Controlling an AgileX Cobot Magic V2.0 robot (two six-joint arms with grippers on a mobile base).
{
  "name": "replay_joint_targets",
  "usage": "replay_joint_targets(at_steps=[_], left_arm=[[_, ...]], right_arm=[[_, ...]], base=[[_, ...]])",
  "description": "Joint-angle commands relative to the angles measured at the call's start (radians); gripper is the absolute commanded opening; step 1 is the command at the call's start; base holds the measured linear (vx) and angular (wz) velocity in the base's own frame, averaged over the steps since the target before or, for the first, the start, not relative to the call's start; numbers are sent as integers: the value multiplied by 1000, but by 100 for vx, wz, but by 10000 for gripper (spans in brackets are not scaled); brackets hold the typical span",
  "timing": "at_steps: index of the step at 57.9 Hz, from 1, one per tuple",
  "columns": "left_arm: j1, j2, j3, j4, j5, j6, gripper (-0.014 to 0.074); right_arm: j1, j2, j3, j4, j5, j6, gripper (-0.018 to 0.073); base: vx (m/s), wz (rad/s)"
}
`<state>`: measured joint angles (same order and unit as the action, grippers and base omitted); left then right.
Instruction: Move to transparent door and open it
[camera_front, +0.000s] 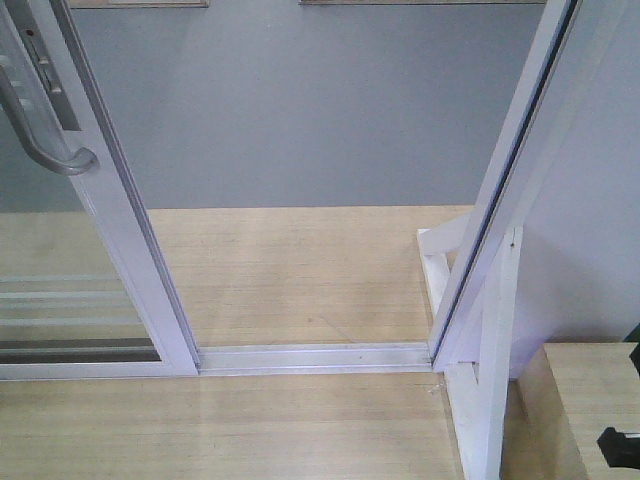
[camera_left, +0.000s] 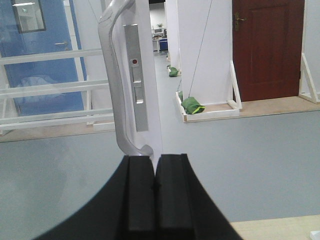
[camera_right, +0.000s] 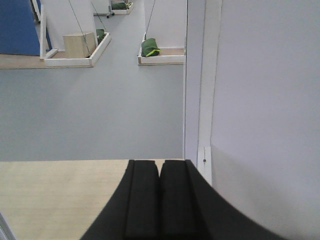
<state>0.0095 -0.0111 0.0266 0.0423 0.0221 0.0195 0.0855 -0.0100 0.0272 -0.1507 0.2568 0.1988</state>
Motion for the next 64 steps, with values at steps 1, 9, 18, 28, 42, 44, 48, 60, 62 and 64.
replay_joint_targets(at_steps=[1,9,18,28,42,44,48,60,62,64], left_arm=[[-1,-13,32,-9,-79,-1,-6],[-1,-13,32,-9,-79,-1,-6],[-1,-13,32,-9,-79,-1,-6],[-1,-13,32,-9,-79,-1,-6],[-1,-13,32,-9,-79,-1,-6],[-1,-13,32,-9,-79,-1,-6],[-1,-13,32,-9,-79,-1,-6],[-1,-13,32,-9,-79,-1,-6],[-1,-13,32,-9,-79,-1,-6],[-1,-13,32,-9,-79,-1,-6]], right_arm=[[-4,-14,17,39,-108,-17,-9],[-4,-14,17,57,-112,-130,-8],[-44,-14,17,101,-122,-124,-8],[-160,-14,17,112,-172,-123,-8],[-162,-14,17,123,-200,-123,-8],[-162,-14,17,123,-199,-123,-8],[-162,-14,17,123,-198,-123,-8],[-162,-14,17,123,-198,-123,-8],[-162,-14,17,123,-198,-123,-8],[-162,-14,17,123,-198,-123,-8]], base=[[0,0],[0,0],[0,0],[0,0],[0,0],[0,0],[0,0],[0,0],[0,0],[0,0]])
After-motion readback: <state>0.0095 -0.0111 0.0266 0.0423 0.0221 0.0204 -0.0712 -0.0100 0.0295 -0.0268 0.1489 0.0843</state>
